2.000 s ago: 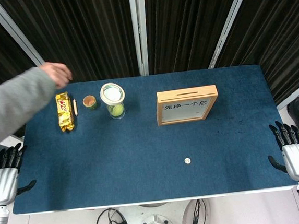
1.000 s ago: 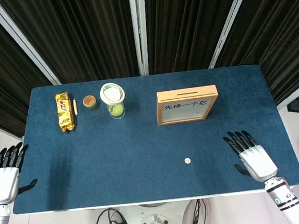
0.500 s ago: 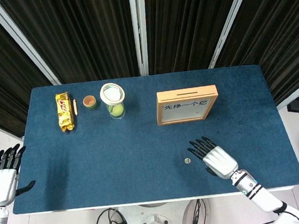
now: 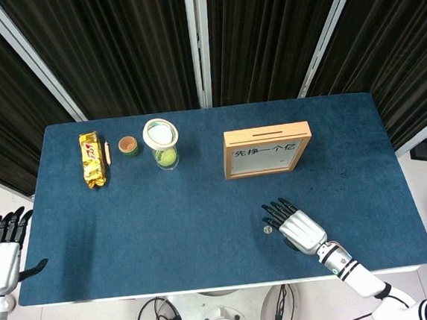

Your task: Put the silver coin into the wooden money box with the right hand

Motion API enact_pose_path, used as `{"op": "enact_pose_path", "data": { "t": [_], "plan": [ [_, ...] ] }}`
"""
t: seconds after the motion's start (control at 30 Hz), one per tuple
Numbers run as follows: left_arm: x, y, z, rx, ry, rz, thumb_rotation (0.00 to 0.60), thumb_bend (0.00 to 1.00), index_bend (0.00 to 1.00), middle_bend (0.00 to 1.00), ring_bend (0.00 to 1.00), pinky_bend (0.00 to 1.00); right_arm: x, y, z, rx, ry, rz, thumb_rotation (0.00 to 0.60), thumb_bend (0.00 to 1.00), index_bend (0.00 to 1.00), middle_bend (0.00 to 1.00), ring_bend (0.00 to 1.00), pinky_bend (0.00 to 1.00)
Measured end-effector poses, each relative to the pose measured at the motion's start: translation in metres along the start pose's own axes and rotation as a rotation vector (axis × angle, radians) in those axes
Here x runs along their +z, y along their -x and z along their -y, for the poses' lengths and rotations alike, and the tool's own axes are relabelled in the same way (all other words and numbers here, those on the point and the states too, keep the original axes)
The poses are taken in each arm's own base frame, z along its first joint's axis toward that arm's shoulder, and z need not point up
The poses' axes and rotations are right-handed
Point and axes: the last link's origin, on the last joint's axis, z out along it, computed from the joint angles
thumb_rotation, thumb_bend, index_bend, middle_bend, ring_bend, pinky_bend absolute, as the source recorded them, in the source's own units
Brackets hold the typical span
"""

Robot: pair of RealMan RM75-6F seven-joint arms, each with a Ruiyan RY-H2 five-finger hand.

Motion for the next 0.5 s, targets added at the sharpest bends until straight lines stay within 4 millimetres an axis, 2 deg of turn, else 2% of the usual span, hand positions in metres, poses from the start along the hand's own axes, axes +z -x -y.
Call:
{"op": "enact_pose_path", "data": {
  "t": [0.17,0.5],
  "plan": [
    [0.0,0.001,0.001,-0.002,-0.002,0.0,0.6,0.12,0.05,0.0,0.0,0.0,0.008,0.008,0.003,0.029,0.001,-0.005,0.6,0.29,0.27,0.0,0.0,0.0],
    [0.001,0.002,0.004,-0.005,-0.006,0.004,0.6,0.12,0.05,0.0,0.0,0.0,0.016,0.013,0.006,0.058,0.006,-0.039,0.6,0.3,0.35,0.0,0.0,0.0]
  ]
}}
